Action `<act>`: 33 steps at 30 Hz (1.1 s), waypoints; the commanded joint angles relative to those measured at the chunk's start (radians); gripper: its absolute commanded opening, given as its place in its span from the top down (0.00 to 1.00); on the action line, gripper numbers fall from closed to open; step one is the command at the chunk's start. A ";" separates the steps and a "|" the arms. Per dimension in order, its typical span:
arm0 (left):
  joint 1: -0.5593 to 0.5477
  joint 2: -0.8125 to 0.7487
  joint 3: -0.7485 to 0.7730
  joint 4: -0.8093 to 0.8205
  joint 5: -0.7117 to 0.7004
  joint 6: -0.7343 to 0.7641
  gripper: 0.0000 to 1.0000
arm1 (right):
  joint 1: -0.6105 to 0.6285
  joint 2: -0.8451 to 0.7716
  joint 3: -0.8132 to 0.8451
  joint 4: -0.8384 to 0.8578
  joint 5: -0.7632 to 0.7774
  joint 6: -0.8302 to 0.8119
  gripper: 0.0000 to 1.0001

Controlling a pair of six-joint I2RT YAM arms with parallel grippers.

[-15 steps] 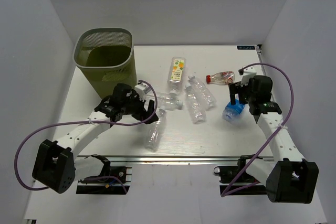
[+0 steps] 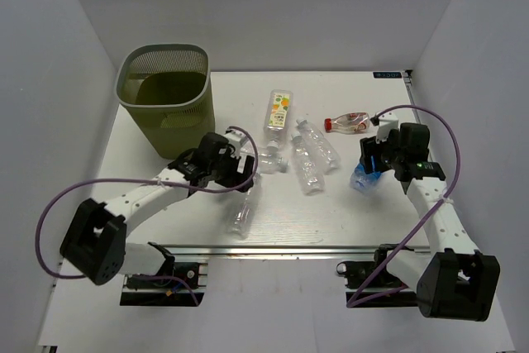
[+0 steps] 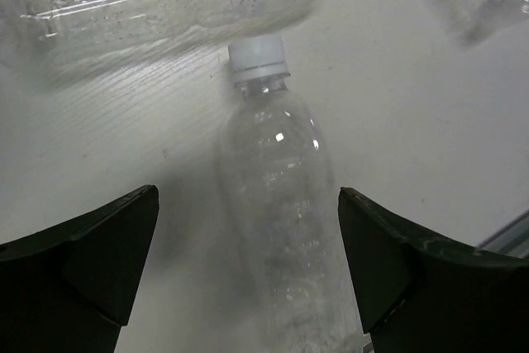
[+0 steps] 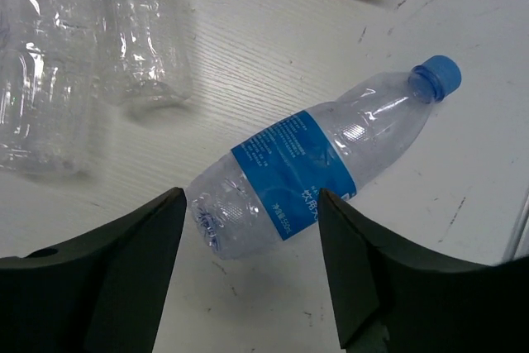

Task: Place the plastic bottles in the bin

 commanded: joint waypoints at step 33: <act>-0.147 0.196 1.010 -0.204 -0.721 0.126 0.70 | -0.100 0.475 0.328 -0.183 0.199 0.482 0.29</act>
